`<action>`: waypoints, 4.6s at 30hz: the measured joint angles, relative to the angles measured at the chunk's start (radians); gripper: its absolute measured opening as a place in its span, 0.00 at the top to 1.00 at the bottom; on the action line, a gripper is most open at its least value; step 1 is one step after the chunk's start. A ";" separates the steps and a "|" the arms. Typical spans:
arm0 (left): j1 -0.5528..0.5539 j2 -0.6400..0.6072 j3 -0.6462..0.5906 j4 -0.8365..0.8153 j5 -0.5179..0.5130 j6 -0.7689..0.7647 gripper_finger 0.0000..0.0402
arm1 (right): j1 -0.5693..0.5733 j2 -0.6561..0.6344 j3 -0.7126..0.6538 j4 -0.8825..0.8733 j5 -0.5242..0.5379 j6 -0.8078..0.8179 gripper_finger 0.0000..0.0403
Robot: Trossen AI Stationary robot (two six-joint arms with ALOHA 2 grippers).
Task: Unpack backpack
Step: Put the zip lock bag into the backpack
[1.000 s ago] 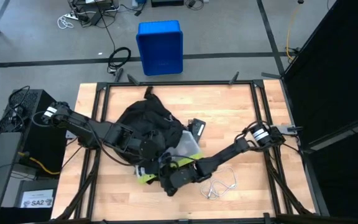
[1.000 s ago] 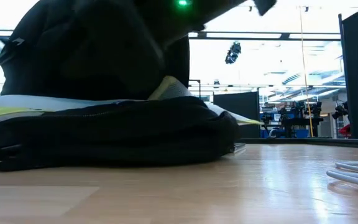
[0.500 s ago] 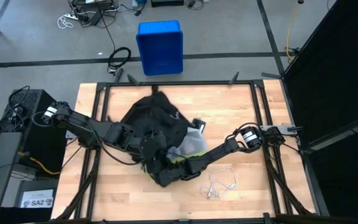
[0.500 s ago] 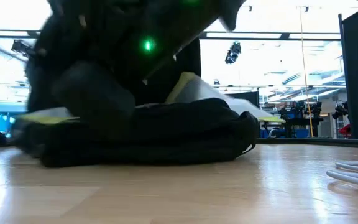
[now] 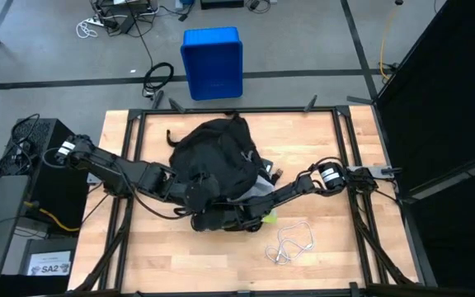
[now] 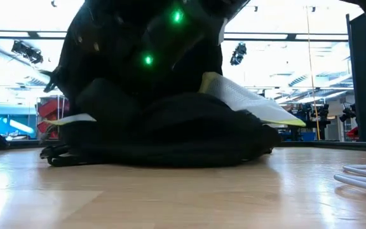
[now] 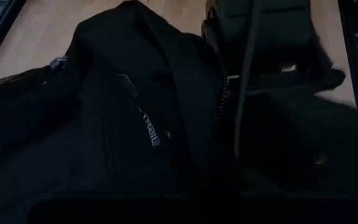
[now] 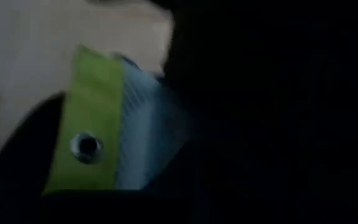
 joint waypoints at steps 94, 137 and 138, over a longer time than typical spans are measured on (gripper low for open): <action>-0.005 -0.004 0.002 0.009 0.016 -0.029 0.99 | 0.074 -0.199 -0.085 -0.359 0.122 0.670 1.00; -0.008 0.001 0.001 0.005 0.005 -0.029 0.99 | 0.036 -0.104 -0.088 -0.191 -0.141 0.482 1.00; -0.008 0.001 0.001 0.006 0.000 -0.029 0.99 | 0.065 -0.136 -0.088 -0.212 -0.146 0.450 1.00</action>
